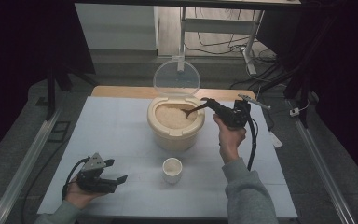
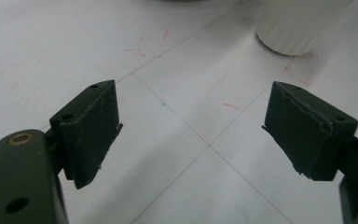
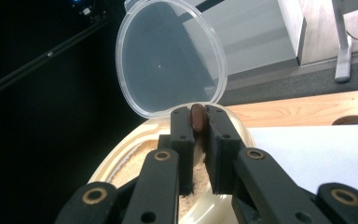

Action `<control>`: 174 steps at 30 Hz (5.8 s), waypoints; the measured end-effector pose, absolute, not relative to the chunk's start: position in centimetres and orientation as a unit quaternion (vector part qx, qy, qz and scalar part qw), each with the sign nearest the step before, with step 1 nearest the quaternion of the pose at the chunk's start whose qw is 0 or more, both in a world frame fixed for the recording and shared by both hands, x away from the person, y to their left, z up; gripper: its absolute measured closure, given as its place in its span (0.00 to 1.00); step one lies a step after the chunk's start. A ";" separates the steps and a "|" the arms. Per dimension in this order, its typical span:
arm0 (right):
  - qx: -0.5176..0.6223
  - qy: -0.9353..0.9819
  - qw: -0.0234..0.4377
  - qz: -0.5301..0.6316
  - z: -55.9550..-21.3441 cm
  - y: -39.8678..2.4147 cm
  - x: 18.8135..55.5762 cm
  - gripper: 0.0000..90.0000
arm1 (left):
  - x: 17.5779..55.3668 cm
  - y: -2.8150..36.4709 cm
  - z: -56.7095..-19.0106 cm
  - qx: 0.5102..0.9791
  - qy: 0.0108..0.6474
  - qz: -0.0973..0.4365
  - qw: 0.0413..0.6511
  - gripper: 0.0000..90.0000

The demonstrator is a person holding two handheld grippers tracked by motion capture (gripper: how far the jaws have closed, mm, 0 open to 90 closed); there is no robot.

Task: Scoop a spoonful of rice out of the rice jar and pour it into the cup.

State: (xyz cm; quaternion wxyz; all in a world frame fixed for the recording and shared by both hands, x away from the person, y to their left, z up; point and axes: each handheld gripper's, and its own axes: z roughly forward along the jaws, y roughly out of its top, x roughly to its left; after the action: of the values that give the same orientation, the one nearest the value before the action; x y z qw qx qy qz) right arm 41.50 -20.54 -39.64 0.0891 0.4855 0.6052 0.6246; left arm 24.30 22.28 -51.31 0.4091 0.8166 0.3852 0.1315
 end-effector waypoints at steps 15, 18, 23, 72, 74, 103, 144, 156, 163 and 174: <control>0.514 0.571 0.047 0.638 -40.2 -21.1 41.7 0.91 | 24.3 22.1 -51.3 0.818 0.382 0.132 0.408 0.20; 0.517 0.566 0.038 0.640 -40.3 -21.3 41.7 0.91 | 24.3 22.1 -51.3 0.819 0.382 0.132 0.408 0.20; 0.530 0.555 0.026 0.641 -40.4 -21.4 41.8 0.91 | 24.3 22.1 -51.3 0.819 0.382 0.132 0.408 0.20; 0.570 0.468 -0.090 0.670 -40.6 -24.8 41.2 0.92 | 24.3 22.0 -51.4 0.824 0.378 0.135 0.400 0.20; 0.568 0.468 -0.091 0.671 -40.4 -24.8 41.0 0.92 | 24.3 22.0 -51.4 0.824 0.378 0.134 0.400 0.20; 0.546 0.485 -0.113 0.674 -39.8 -25.8 38.4 0.92 | 24.4 22.0 -51.4 0.823 0.380 0.133 0.401 0.20; 0.540 0.586 -0.139 0.588 -44.4 -24.7 34.6 0.92 | 24.5 21.9 -51.6 0.827 0.379 0.129 0.394 0.20; 0.528 0.619 -0.096 0.573 -43.3 -23.9 34.7 0.92 | 24.5 22.0 -51.6 0.828 0.379 0.128 0.393 0.20; 0.520 0.632 -0.077 0.570 -42.7 -23.5 34.6 0.92 | 24.6 22.0 -51.6 0.828 0.379 0.128 0.393 0.20; 0.495 0.647 -0.044 0.577 -41.9 -23.4 34.1 0.92 | 24.6 21.9 -51.7 0.828 0.379 0.128 0.393 0.20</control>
State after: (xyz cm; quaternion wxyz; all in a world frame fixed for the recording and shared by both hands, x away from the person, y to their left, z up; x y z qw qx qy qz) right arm 34.07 -23.39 -41.95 -0.0442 0.4953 0.6475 0.5775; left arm 24.56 21.94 -51.67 0.3925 0.8280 0.3794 0.1278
